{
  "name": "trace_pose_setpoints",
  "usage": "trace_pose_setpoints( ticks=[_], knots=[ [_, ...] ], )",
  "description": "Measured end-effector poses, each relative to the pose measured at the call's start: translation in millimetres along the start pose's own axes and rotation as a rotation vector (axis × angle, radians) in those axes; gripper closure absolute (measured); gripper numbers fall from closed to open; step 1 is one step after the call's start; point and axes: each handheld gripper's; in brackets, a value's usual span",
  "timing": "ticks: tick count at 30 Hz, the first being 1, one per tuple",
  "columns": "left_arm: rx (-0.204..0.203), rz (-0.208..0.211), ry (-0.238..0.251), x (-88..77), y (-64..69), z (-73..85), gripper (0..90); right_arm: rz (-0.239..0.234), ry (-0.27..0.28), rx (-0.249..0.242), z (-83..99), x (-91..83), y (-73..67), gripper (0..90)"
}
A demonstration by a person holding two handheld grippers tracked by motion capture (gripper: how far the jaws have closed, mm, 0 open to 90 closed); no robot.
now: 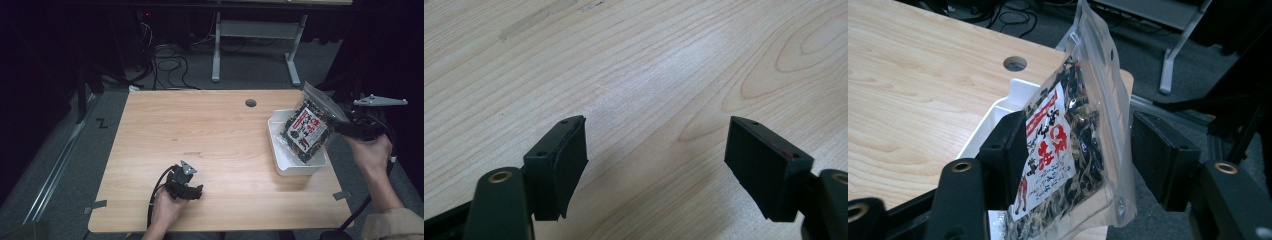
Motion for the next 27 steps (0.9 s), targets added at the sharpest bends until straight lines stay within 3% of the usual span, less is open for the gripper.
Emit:
trace_pose_setpoints(
  ticks=[9,16,21,27],
  knots=[
    [0.004,0.0,0.001,-0.5,0.4,-0.1,25.4,0.014,0.07,-0.019,2.1,-19.4,-3.6,40.1],
    [0.004,-0.001,0.004,-0.7,1.5,-0.2,25.4,-0.035,0.132,-0.069,8.6,-34.0,-25.2,40.8],
    [0.007,0.0,0.008,-1.4,1.8,-0.4,25.5,-0.159,0.149,-0.078,24.1,-32.8,-50.1,42.5],
    [0.011,0.002,0.013,-2.5,2.3,-0.6,25.5,-0.297,0.106,-0.081,53.8,-16.8,-87.4,44.3]
  ],
)
Point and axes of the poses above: each handheld gripper's, and its own axes: x roughly forward along the jaws, z roughly out of its underside, y roughly to its right, and after that the axes turned 5 degrees about z, right-handed
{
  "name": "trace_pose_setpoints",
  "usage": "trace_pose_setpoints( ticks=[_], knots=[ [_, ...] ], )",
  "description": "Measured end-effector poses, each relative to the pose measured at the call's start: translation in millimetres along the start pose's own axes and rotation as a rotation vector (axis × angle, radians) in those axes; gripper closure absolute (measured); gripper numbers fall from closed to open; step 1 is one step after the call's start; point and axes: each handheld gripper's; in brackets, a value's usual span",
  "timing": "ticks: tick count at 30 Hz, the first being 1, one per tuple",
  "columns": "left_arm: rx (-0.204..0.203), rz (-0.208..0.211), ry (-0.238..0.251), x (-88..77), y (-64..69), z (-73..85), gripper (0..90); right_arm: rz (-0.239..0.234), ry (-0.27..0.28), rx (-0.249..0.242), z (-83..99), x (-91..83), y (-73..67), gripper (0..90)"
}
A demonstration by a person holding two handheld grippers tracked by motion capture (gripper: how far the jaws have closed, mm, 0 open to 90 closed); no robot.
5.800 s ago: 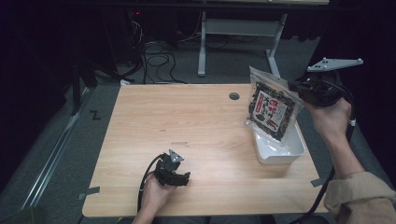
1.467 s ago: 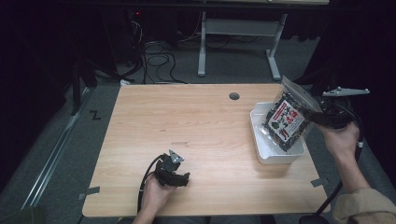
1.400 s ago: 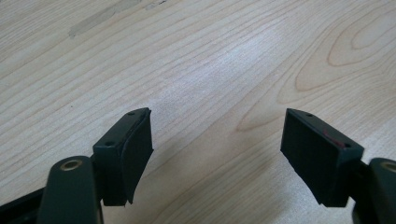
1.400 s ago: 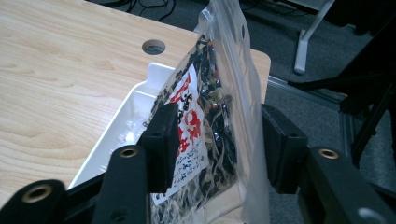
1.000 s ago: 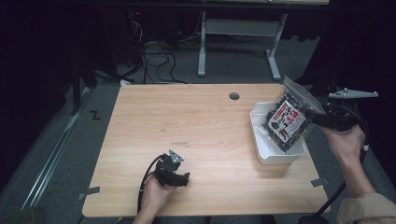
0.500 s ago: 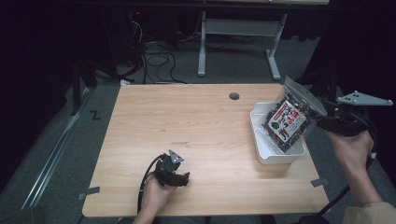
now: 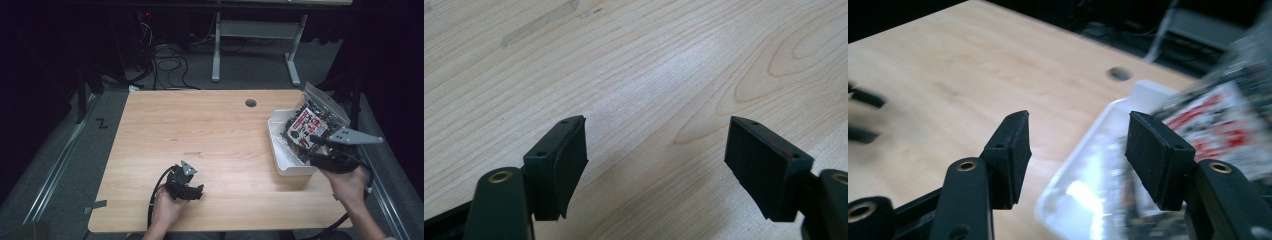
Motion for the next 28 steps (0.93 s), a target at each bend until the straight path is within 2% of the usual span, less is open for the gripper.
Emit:
trace_pose_setpoints(
  ticks=[4,7,11,14,20,24,28],
  knots=[
    [0.0,0.003,0.003,-0.2,0.7,-0.1,25.5,-0.085,-0.051,-0.007,24.9,23.7,-24.9,44.3],
    [0.0,0.003,0.006,-0.4,1.0,0.0,25.5,-0.111,-0.072,-0.018,38.9,36.7,-37.8,44.0],
    [0.0,0.005,0.006,-0.7,1.2,-0.1,25.5,-0.146,-0.106,-0.007,54.0,52.0,-48.7,44.1],
    [0.001,0.006,0.01,-1.2,1.4,-0.2,25.5,-0.164,-0.119,-0.006,61.8,59.3,-53.9,44.4],
    [0.003,0.009,0.016,-2.3,2.5,-0.3,25.5,-0.183,-0.163,-0.038,77.7,74.9,-64.0,44.4],
    [0.003,0.01,0.024,-3.1,3.0,-0.5,25.5,-0.178,-0.178,-0.075,84.6,77.9,-67.7,44.3],
    [0.004,0.01,0.024,-3.1,3.0,-0.6,25.6,-0.181,-0.192,-0.073,88.3,78.9,-68.5,44.2]
  ],
)
Point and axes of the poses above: each handheld gripper's, and its own axes: x roughly forward along the jaws, z roughly out of its underside, y roughly to its right, and after that the axes turned 5 degrees about z, right-handed
